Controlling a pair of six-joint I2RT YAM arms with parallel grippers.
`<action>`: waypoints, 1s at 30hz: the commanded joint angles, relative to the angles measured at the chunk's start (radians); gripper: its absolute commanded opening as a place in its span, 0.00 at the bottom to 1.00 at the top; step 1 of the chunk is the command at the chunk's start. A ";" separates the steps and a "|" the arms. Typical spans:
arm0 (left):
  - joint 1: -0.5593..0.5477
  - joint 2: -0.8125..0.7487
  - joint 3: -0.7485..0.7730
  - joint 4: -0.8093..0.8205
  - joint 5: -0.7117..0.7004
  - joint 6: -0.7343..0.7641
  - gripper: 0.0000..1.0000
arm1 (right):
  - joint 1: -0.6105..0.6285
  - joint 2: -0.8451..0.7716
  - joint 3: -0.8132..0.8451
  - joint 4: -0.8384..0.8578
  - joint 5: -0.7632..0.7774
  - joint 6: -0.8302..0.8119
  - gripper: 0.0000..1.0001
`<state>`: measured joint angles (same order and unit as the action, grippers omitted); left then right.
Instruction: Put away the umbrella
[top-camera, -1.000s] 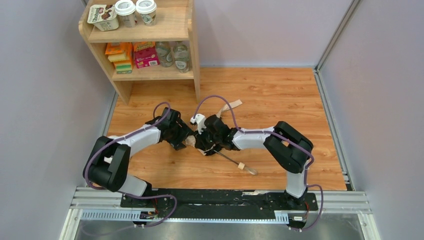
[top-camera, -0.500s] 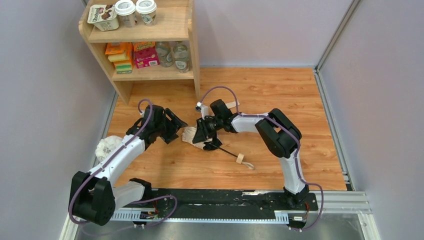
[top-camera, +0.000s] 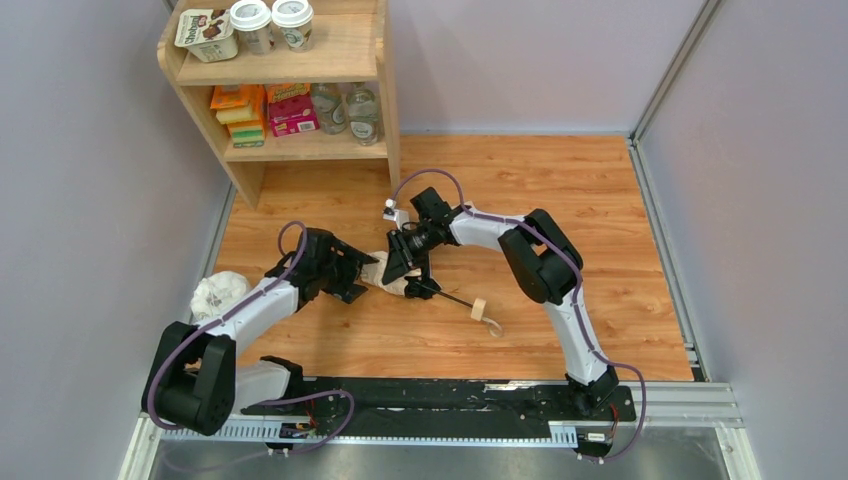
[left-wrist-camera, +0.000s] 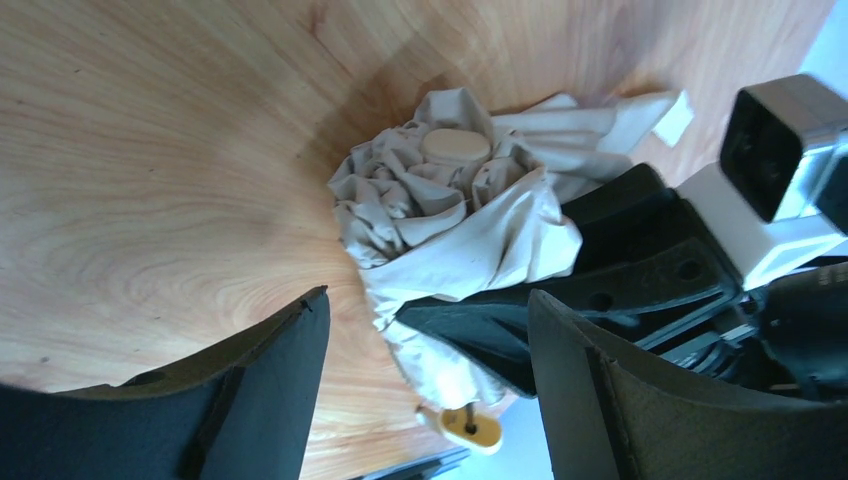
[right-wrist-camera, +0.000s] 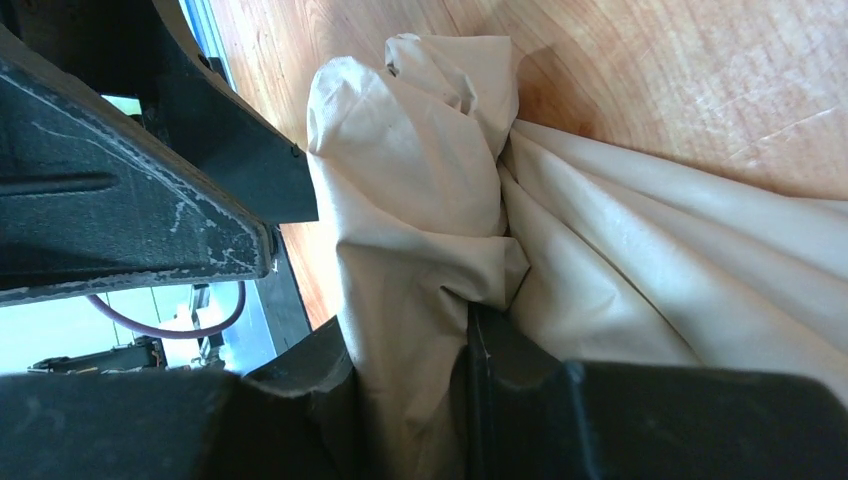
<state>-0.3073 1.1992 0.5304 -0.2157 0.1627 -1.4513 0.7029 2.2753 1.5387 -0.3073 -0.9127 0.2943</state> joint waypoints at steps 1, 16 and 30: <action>-0.032 -0.004 -0.026 0.085 -0.051 -0.159 0.79 | 0.026 0.132 -0.066 -0.303 0.196 -0.032 0.00; -0.119 0.149 -0.017 0.210 -0.291 -0.133 0.79 | 0.036 0.121 -0.029 -0.323 0.193 -0.066 0.00; -0.176 0.264 -0.065 0.087 -0.330 -0.077 0.55 | 0.052 0.113 0.009 -0.354 0.147 -0.115 0.00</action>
<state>-0.4637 1.3968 0.5350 -0.0170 -0.0853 -1.5650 0.7036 2.2879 1.6051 -0.4114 -0.8940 0.2455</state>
